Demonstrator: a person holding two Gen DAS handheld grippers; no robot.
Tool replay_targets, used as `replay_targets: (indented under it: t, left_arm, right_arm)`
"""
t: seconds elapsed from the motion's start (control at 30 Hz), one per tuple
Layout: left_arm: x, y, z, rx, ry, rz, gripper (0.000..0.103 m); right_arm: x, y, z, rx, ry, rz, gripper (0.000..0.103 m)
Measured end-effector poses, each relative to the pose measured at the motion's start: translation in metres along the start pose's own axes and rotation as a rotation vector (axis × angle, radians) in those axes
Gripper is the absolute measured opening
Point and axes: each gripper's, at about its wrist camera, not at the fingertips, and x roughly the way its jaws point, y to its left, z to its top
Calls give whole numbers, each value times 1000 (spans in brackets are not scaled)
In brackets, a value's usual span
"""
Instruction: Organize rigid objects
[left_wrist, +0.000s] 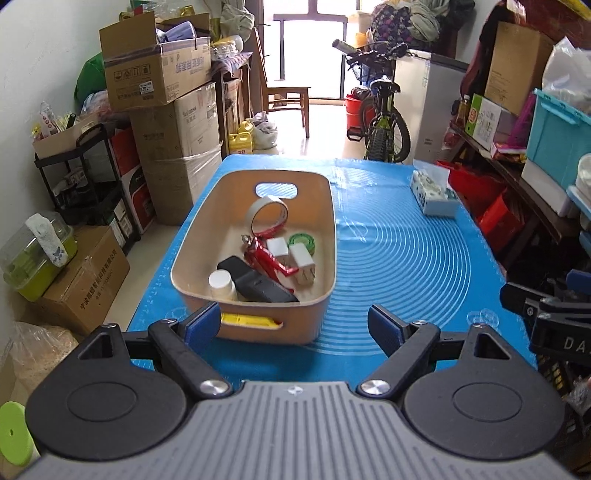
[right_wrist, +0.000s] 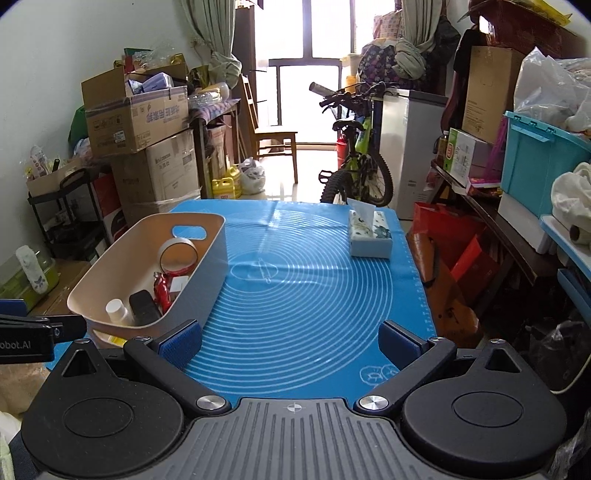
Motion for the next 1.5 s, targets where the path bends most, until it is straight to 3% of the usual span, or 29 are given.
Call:
replay_targets:
  t: [0.3, 0.63, 1.5]
  left_arm:
    - [-4, 1, -29, -3, 31, 0, 86]
    - [-7, 4, -57, 20, 12, 22, 86]
    - [1, 3, -75, 36, -15, 17, 86]
  right_arm:
    - [-14, -3, -35, 8, -1, -18, 100]
    - [-22, 1, -64, -9, -36, -21, 100]
    - [-17, 14, -81, -41, -32, -27, 100]
